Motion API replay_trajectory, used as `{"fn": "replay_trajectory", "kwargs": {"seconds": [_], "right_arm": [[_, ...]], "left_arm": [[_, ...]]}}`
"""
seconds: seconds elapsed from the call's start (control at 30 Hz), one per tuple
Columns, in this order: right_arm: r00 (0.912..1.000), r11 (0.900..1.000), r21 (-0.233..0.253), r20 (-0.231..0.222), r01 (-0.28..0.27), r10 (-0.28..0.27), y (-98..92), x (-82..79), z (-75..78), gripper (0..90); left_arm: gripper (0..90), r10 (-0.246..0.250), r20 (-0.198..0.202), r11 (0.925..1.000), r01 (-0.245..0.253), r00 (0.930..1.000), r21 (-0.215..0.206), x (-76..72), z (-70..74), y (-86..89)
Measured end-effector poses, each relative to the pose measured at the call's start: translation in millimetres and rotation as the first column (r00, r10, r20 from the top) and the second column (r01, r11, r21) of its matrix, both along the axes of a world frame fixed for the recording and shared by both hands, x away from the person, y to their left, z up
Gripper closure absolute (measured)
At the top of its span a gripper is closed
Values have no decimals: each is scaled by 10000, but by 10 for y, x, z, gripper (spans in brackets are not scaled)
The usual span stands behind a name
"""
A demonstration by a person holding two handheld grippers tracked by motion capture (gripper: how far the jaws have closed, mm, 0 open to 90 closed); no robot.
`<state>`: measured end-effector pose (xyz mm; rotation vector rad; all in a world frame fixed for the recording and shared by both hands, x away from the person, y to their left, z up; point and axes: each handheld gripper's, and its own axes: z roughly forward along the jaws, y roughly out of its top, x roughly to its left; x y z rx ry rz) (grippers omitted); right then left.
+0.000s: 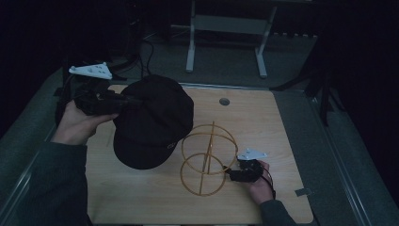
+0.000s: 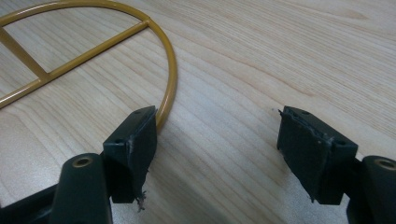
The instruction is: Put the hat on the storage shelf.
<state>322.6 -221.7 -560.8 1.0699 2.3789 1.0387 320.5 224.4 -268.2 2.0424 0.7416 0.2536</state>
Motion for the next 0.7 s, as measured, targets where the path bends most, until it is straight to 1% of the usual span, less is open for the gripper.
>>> {"fn": "replay_trajectory", "kwargs": {"seconds": [0.37, 0.43, 0.7], "right_arm": [[10000, 10000, -1, -3, 3, -3, 0, 0, 0, 284], [10000, 10000, -2, -1, 2, -2, 0, 0, 0, 284], [10000, 10000, 2, 2, -1, 1, 0, 0, 0, 284]], "left_arm": [[836, -81, -32, 9999, 82, 10000, 117, 11, 76, -55], [836, -130, -45, 9997, 131, 9999, 195, 14, 95, -66], [836, -231, -27, 9995, 232, 9997, 235, 5, 165, -102]]}}
